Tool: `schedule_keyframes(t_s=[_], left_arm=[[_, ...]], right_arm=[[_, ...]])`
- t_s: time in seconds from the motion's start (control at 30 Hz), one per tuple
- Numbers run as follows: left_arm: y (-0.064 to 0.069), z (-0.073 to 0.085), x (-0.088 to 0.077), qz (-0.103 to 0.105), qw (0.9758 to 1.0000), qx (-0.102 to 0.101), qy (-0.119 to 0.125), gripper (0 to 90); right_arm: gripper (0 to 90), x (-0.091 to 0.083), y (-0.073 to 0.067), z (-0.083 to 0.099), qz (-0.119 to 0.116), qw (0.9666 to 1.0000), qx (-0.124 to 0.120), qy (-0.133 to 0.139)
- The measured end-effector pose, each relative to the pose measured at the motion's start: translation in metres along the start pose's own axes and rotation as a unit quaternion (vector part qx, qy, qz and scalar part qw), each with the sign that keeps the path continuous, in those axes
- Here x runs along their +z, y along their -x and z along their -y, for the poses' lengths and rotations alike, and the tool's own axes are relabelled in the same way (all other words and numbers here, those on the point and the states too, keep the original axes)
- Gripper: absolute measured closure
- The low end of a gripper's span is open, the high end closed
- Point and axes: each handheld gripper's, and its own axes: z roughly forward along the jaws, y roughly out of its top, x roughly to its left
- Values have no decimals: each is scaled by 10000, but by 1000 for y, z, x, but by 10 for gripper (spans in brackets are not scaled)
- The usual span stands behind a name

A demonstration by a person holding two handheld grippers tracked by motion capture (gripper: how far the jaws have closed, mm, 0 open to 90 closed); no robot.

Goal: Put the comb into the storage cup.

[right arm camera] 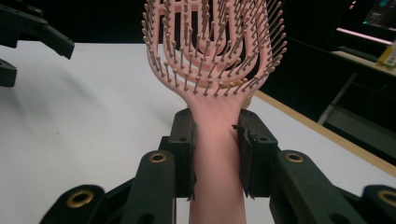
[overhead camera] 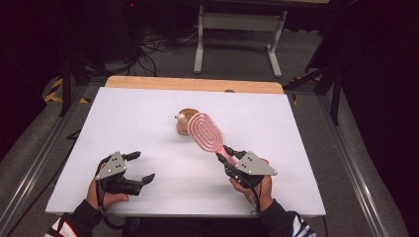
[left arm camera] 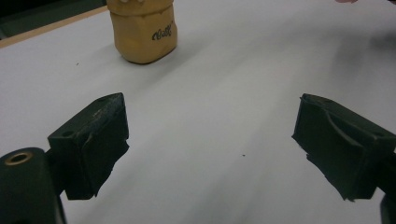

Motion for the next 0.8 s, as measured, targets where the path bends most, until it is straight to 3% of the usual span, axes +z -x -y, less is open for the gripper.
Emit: schedule_keyframes(t_s=[0.27, 0.53, 0.8], left_arm=[[-1, -17, 13, 73, 9998, 139, 116, 118], [-1, -43, 22, 104, 9987, 198, 459, 113], [2, -67, 27, 168, 9962, 105, 848, 112]], right_arm=[[698, 15, 4, -11, 168, 9995, 100, 250], [699, 27, -4, -17, 164, 9990, 140, 383], [698, 32, -9, -15, 115, 9989, 217, 396]])
